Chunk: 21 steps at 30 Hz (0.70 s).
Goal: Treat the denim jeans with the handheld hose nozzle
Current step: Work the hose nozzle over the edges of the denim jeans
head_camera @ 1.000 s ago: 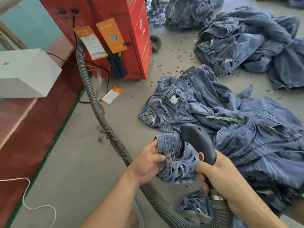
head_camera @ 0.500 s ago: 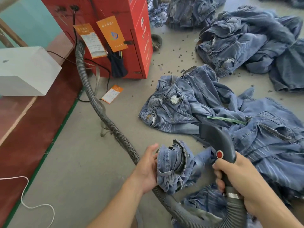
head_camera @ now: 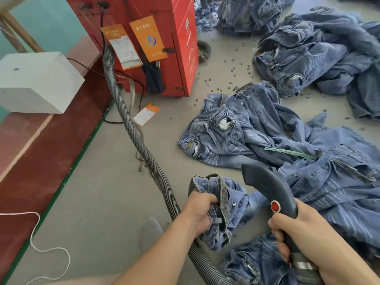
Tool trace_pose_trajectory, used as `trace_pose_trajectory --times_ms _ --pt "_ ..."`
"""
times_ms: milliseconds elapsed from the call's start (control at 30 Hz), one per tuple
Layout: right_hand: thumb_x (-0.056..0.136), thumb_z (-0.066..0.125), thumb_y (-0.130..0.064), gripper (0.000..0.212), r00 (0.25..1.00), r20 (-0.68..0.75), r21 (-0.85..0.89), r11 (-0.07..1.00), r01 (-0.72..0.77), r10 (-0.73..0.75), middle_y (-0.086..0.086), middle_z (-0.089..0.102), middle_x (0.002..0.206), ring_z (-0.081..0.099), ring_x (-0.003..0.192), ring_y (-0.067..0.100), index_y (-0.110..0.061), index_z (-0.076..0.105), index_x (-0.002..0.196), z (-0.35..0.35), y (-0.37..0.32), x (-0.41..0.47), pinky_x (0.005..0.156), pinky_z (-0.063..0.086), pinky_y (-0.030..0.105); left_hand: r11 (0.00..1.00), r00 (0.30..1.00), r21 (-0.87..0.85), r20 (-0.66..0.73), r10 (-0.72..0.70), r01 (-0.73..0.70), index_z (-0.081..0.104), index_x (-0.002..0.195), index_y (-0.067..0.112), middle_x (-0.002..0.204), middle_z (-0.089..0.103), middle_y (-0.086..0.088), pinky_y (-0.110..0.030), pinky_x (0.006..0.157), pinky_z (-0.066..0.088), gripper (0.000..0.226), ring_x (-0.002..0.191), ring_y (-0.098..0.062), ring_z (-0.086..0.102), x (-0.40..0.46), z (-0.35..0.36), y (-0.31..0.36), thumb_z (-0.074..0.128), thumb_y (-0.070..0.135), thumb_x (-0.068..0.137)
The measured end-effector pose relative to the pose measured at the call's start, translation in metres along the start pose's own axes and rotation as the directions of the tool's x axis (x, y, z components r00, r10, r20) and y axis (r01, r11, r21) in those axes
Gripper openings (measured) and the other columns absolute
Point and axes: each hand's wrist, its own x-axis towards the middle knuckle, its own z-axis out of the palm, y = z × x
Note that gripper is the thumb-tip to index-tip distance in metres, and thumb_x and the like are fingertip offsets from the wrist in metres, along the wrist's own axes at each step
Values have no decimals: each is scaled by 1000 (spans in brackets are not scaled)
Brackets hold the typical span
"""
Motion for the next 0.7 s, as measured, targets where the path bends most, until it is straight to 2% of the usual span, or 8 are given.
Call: trace_pose_trajectory --times_ms 67,133,200,267,333,500,567,700 --pt "89 63 -2 17 1000 13 -2 1000 -3 3 18 54 60 47 45 29 -8 47 89 0 -1 1 46 41 35 998 993 -63 115 15 -7 70 101 -6 95 72 -25 -48 83 60 19 83 -36 71 -6 -2 4 56 -2 89" --pt "90 63 -3 18 1000 23 -10 1000 0 0 19 53 60 46 44 29 -7 46 87 2 -1 1 45 40 34 995 986 -18 140 95 -94 72 110 -4 104 75 -23 -47 91 59 22 93 -37 73 -9 1 7 69 9 92" --pt "91 62 -3 18 999 36 -14 1000 4 -3 18 52 59 46 43 28 -7 46 87 5 -2 0 44 40 34 974 970 47 105 218 -223 72 117 -3 113 75 -24 -50 96 58 27 106 -39 73 -9 3 8 74 1 90" --pt "91 62 -1 18 999 49 -8 1000 9 -9 18 52 59 45 43 28 -7 45 88 7 -5 -3 45 40 34 955 956 77 94 278 -285 71 117 -4 113 75 -23 -48 94 60 30 108 -38 73 -5 4 8 72 -10 87" --pt "91 61 -1 17 998 64 -32 999 29 -27 16 53 58 47 42 28 -7 46 87 7 -7 -7 44 40 34 940 944 108 101 313 -323 71 116 -2 112 76 -21 -43 88 62 32 106 -35 74 -2 1 10 71 -13 86" --pt "90 58 -6 10 993 107 -162 985 66 -49 16 55 56 50 40 29 -8 48 90 25 -8 -4 40 39 30 927 933 155 169 316 -342 74 113 3 111 76 -21 -44 86 61 39 104 -35 74 -1 2 6 80 -11 77" --pt "92 57 -4 11 997 58 -97 994 52 -46 19 54 58 46 42 28 -8 47 89 27 -7 7 42 39 31 941 946 146 155 284 -306 77 107 6 108 77 -20 -40 78 62 33 101 -35 75 -3 1 3 74 -14 80" --pt "82 65 -4 20 1000 -8 141 990 6 -5 16 49 61 43 45 24 -11 47 87 7 -4 14 45 42 32 967 953 78 206 221 -241 68 122 -1 116 74 -24 -44 77 63 35 104 -38 74 -3 -10 9 58 -16 92"
